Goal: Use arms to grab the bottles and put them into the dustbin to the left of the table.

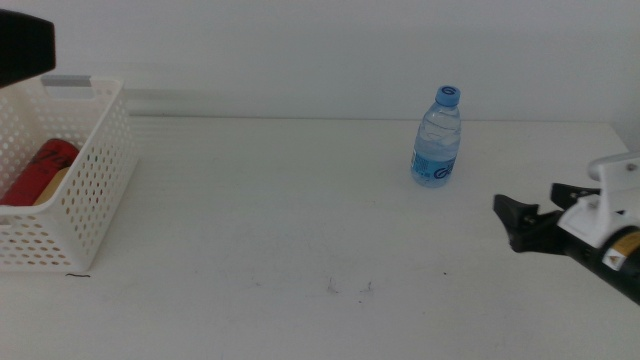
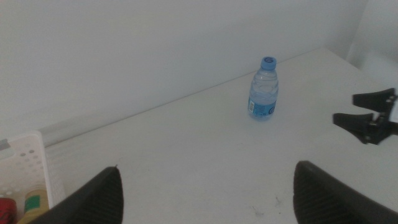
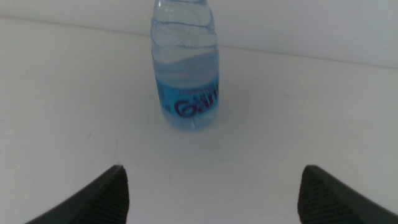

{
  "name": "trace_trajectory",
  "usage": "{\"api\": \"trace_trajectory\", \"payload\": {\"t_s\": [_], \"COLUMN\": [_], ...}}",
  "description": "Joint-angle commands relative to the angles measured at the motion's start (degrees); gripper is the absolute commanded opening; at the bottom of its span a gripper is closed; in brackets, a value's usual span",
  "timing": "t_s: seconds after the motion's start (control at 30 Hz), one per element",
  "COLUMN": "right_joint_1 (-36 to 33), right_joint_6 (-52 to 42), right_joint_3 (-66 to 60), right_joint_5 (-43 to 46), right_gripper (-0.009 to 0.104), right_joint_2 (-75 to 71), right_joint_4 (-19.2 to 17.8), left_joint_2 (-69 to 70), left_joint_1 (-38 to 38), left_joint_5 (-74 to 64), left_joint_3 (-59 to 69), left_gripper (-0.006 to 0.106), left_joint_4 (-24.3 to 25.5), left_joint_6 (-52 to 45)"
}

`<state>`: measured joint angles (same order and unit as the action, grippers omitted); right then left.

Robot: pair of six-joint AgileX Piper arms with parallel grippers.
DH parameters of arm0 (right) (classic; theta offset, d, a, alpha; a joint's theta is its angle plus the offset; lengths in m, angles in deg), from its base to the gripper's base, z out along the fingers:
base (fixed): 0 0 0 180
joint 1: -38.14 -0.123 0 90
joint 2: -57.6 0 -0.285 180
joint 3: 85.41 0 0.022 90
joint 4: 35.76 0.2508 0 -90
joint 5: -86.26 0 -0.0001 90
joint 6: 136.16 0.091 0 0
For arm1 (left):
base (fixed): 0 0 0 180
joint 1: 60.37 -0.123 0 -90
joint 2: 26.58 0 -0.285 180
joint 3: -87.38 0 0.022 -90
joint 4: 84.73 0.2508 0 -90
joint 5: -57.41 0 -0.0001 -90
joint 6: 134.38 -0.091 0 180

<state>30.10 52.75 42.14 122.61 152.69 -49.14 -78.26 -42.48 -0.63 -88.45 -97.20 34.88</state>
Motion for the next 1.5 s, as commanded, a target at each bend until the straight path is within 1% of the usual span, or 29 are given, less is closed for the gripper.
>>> {"api": "trace_trajectory", "payload": {"t_s": [0.0,0.13,0.23,0.33,0.47,0.63,0.77,0.9,0.97,1.0,1.03,1.07,1.1,1.13,1.17,1.27,1.37,1.47], "right_joint_1": [-0.2,-0.5,-1.11,-1.25,-1.95,-2.27,-2.27,-2.38,-2.6,-2.73,-3.01,-3.39,-4.0,-4.7,-5.57,-8.53,-12.79,-17.48], "right_joint_6": [0.44,4.35,3.43,2.9,3.55,5.76,6.76,8.02,9.35,9.46,9.46,9.46,9.46,9.46,10.0,9.78,10.03,12.54], "right_joint_3": [1.63,5.32,9.47,14.68,22.39,31.63,37.58,42.82,44.48,45.01,45.24,45.49,45.53,45.53,45.53,47.09,52.15,60.58], "right_joint_5": [7.46,14.64,16.39,16.25,14.17,8.8,7.28,5.12,5.12,4.95,4.2,3.31,2.54,2.42,2.75,3.82,3.32,-0.04], "right_gripper": [0.079,0.079,0.079,0.079,0.079,0.084,0.085,0.084,0.084,0.08,0.07,0.056,0.033,0.006,0.0,0.005,0.006,0.006], "right_joint_2": [5.93,13.89,19.4,23.7,27.63,32.83,36.61,39.89,40.93,41.04,41.04,40.93,40.65,40.38,39.92,38.46,37.86,39.68], "right_joint_4": [-0.25,-0.35,-1.05,-3.41,-4.53,-4.73,-6.95,-10.66,-10.77,-10.77,-10.77,-10.77,-11.19,-11.53,-11.62,-12.36,-14.52,-15.1], "left_joint_2": [0.18,0.18,0.18,0.18,0.18,0.18,0.18,0.18,0.18,0.18,0.18,0.18,0.18,0.18,0.18,0.18,0.18,0.18], "left_joint_1": [0.39,0.39,0.39,0.39,0.39,0.39,0.39,0.39,0.39,0.39,0.39,0.39,0.39,0.39,0.39,0.39,0.39,0.39], "left_joint_5": [0.45,0.45,0.45,0.45,0.45,0.45,0.45,0.45,0.45,0.45,0.45,0.45,0.45,0.45,0.45,0.45,0.45,0.45], "left_joint_3": [0.24,0.24,0.24,0.24,0.24,0.24,0.24,0.24,0.24,0.24,0.24,0.24,0.24,0.24,0.24,0.24,0.24,0.24], "left_gripper": [0.094,0.094,0.094,0.094,0.094,0.094,0.094,0.094,0.094,0.094,0.094,0.094,0.094,0.094,0.094,0.094,0.094,0.094], "left_joint_4": [-0.35,-0.02,-0.02,-0.02,-0.02,-0.02,-0.02,-0.02,-0.02,-0.02,-0.02,-0.02,-0.02,-0.02,-0.02,-0.02,-0.02,-0.02], "left_joint_6": [0.18,0.06,0.06,0.06,0.06,0.06,0.09,0.09,0.09,0.09,0.09,0.09,0.09,0.09,0.09,0.09,0.09,0.09]}}
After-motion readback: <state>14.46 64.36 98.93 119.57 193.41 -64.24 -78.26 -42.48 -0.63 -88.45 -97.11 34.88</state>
